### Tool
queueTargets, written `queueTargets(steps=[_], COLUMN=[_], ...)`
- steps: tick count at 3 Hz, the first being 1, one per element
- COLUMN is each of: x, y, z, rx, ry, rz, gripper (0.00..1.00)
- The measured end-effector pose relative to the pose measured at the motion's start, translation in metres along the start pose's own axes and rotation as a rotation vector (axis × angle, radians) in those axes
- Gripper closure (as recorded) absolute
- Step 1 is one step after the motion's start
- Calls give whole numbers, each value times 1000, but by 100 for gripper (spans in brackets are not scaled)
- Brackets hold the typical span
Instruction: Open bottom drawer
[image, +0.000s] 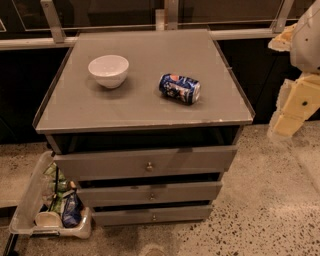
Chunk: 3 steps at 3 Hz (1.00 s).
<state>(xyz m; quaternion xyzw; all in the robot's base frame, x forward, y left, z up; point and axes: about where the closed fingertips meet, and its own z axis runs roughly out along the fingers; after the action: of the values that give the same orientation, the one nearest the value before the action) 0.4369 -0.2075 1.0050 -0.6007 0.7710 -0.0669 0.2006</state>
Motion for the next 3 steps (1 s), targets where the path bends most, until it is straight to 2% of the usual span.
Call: queueTargets(steps=[1, 2, 3], x=[2, 3, 0], y=[2, 23, 61], z=[5, 33, 80], rx=[-4, -42, -91], ry=[-9, -70, -166], rz=[8, -21, -99], gripper=[0, 0, 0])
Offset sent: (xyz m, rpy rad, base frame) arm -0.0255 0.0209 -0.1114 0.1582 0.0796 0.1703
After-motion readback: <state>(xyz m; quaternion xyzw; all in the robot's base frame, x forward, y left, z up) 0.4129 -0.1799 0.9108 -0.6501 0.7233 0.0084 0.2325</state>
